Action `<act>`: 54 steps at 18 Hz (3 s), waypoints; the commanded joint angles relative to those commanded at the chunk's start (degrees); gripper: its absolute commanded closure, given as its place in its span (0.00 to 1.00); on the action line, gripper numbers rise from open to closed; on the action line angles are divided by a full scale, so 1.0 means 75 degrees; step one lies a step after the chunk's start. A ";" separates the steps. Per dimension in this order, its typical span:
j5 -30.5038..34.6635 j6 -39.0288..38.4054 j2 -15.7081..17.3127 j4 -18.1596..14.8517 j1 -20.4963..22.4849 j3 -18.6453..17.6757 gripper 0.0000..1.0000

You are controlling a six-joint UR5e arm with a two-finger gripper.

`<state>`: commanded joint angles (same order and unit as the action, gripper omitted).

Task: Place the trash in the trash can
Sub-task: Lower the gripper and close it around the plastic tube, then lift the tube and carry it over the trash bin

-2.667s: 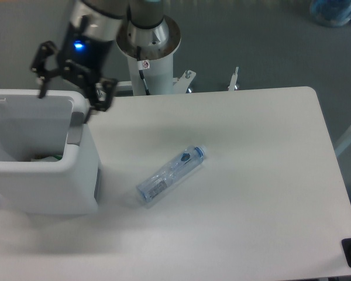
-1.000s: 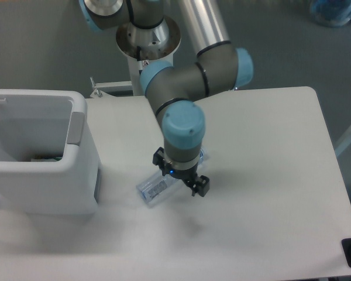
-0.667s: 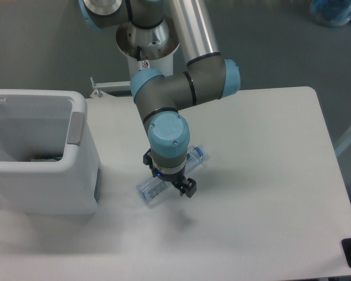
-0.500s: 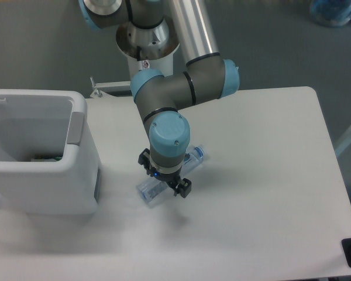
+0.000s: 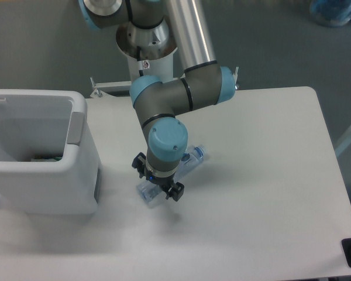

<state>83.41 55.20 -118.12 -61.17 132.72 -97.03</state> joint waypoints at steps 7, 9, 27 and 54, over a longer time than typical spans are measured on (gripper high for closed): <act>0.0059 -0.0470 -0.0399 0.0375 -0.0199 0.0199 0.10; 0.0059 -0.0505 -0.0399 0.0375 -0.0199 0.0211 0.27; -0.0489 -0.0832 0.0315 0.0364 0.0187 0.1627 0.41; -0.8261 -0.2649 0.2389 0.0469 0.0949 0.3223 0.36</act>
<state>21.45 35.33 -100.20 -57.66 139.84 -72.86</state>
